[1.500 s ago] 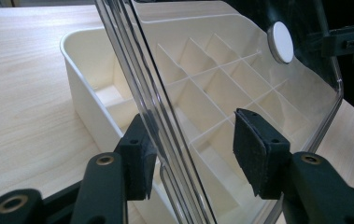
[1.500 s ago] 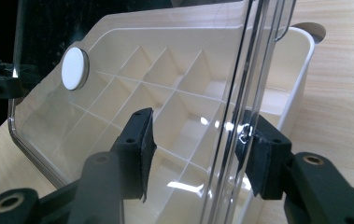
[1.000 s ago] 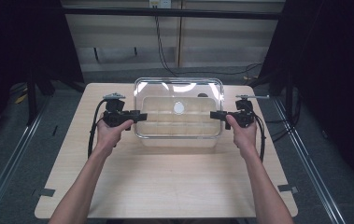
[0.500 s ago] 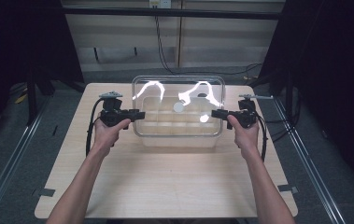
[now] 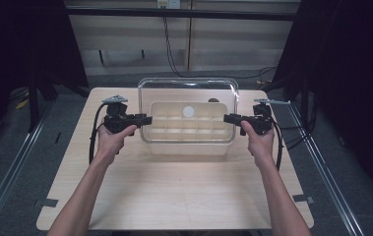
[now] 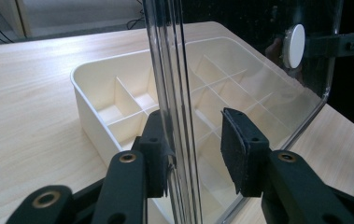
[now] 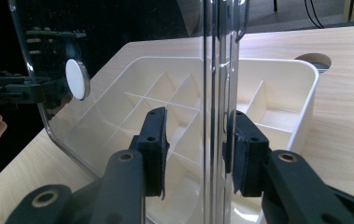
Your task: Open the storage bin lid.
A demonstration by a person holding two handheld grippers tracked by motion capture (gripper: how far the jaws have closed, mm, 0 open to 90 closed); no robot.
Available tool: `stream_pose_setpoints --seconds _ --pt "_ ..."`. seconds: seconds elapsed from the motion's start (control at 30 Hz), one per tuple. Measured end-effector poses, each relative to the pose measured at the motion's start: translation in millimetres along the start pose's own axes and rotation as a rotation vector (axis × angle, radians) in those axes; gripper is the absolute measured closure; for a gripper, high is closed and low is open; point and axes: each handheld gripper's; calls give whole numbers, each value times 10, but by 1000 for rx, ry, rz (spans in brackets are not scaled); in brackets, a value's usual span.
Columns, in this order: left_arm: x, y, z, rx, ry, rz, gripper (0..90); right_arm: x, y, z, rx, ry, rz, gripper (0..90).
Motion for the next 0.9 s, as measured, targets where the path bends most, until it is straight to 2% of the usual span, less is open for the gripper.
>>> stream_pose_setpoints --seconds 0.33,0.9 --pt "9 -32 -52 13 20 0 635 -10 -31 11 4 -8 -7 620" --pt "-48 -159 -118 18 39 -4 638 -33 -117 144 6 -34 -16 621"
Point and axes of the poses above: each handheld gripper's, and its own axes: y roughly forward along the jaws, x roughly out of its top, z roughly to its left, and after that the axes turned 9 degrees about z, right-handed
